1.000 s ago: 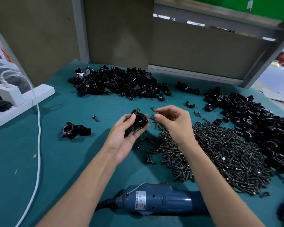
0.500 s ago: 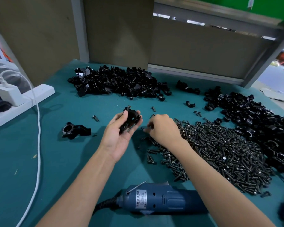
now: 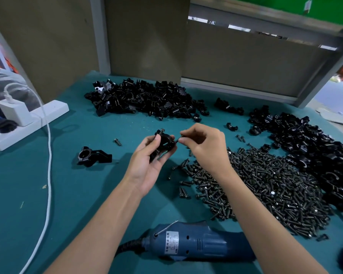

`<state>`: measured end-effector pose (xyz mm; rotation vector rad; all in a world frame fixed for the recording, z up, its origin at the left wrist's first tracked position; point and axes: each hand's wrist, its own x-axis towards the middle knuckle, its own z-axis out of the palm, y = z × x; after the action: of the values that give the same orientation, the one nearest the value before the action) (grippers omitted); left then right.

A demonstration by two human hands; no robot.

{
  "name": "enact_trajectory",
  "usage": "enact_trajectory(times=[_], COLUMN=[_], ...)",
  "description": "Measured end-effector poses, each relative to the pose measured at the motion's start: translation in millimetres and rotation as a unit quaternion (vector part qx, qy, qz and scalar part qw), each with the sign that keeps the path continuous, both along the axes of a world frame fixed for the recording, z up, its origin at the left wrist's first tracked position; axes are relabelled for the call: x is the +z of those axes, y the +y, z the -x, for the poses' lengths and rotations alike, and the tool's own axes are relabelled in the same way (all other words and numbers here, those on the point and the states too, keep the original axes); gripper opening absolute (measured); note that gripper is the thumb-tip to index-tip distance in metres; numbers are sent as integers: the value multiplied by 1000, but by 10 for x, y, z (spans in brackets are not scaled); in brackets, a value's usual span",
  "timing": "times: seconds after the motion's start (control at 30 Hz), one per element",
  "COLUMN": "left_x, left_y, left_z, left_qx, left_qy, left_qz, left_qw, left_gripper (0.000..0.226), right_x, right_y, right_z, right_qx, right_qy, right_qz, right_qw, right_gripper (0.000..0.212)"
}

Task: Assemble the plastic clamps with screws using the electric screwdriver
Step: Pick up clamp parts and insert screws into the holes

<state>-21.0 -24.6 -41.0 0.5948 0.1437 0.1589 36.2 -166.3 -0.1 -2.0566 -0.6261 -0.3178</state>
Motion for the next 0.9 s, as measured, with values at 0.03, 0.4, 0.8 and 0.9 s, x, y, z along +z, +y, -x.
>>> enact_trajectory(times=[0.03, 0.4, 0.8, 0.9], left_x=[-1, -42, 2, 3], left_y=[-3, -64, -83, -95], left_z=[1, -5, 31, 44], left_qx=[-3, -33, -56, -69], left_qy=[-1, 9, 12, 14], left_qz=[-2, -44, -63, -77], left_qw=[1000, 998, 996, 994], left_gripper=[14, 22, 21, 20], right_x=[2, -27, -54, -9], right_y=[7, -38, -124, -163], right_z=[7, 9, 23, 47], right_qx=[2, 17, 34, 44], right_qy=[-2, -17, 38, 47], right_qz=[5, 32, 47, 73], right_qw=[1000, 999, 998, 995], right_gripper=[8, 9, 10, 9])
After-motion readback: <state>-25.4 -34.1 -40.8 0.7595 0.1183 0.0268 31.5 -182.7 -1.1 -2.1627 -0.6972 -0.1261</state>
